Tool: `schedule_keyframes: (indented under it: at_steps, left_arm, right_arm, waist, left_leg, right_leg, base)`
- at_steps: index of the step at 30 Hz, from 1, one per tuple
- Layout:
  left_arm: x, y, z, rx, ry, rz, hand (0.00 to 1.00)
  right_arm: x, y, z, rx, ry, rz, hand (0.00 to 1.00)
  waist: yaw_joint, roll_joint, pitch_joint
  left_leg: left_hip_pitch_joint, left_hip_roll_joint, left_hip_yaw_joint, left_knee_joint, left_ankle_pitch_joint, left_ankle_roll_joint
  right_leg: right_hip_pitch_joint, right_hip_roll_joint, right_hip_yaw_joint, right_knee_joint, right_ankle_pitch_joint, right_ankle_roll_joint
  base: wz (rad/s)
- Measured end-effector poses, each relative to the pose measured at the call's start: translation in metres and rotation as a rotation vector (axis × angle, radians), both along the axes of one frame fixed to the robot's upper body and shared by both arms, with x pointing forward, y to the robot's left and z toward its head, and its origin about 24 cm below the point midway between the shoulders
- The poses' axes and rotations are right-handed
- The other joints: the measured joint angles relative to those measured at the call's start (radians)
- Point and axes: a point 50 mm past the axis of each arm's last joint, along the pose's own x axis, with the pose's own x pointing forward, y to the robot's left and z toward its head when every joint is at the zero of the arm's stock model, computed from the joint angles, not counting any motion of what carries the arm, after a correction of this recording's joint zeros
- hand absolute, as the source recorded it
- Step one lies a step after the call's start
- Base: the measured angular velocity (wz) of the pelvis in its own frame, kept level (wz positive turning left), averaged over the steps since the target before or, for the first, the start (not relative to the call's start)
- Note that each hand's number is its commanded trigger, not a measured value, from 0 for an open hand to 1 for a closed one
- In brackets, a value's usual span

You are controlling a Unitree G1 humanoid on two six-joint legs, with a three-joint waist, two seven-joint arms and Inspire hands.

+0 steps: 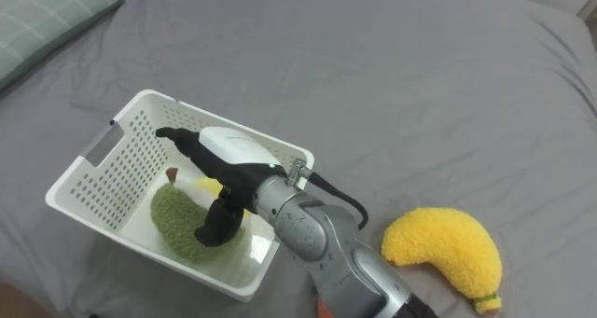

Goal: Collect toys from the bed

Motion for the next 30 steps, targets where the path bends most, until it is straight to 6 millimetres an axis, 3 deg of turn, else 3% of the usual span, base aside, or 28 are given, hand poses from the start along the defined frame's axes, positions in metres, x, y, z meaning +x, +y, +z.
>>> schedule_keyframes:
  at_steps: [4,14,20,25,30]
  left_arm:
    - [0.000,0.000,0.000,0.001,0.000,0.000,0.00]
    - [0.000,0.000,0.000,-0.002,-0.004,0.006,0.00]
    - [-0.005,0.004,0.000,0.016,-0.016,0.044,0.00]
    - [-0.020,0.011,-0.002,0.034,0.012,0.122,0.00]
    - [-0.030,0.011,-0.004,0.051,0.026,0.136,0.00]
  right_arm:
    - [0.000,0.000,0.000,0.002,0.001,0.000,0.00]
    - [0.007,-0.005,0.007,0.078,-0.003,-0.058,0.00]
    - [0.022,-0.029,0.019,0.222,-0.036,-0.210,0.00]
    - [0.022,-0.051,0.040,0.360,-0.139,-0.319,0.00]
    - [0.024,-0.069,0.040,0.422,-0.166,-0.439,0.00]
  waist:
    - [-0.001,-0.008,-0.0031]
    - [-0.004,-0.012,0.0020]
    - [-0.021,-0.001,0.0076]
    - [-0.057,0.008,0.0025]
    - [-0.090,0.015,-0.0027]
  left_leg:
    - [0.001,0.000,0.000,0.000,0.000,0.000]
    - [0.015,0.000,0.000,0.000,0.000,0.000]
    - [0.033,0.000,0.002,-0.004,0.000,0.000]
    - [0.038,0.002,0.018,-0.012,0.000,0.000]
    - [0.046,0.004,0.029,-0.013,0.000,0.000]
  right_leg:
    - [0.002,0.000,-0.001,0.000,0.000,0.000]
    - [0.015,-0.001,-0.002,0.000,0.001,0.001]
    - [0.033,-0.001,0.004,-0.001,0.001,0.001]
    - [0.031,0.002,0.019,-0.001,0.001,0.001]
    - [0.032,0.002,0.033,0.001,0.001,0.001]
  base:
    - [0.00]
    - [0.00]
    - [0.00]
    - [-0.07]
    - [-0.08]
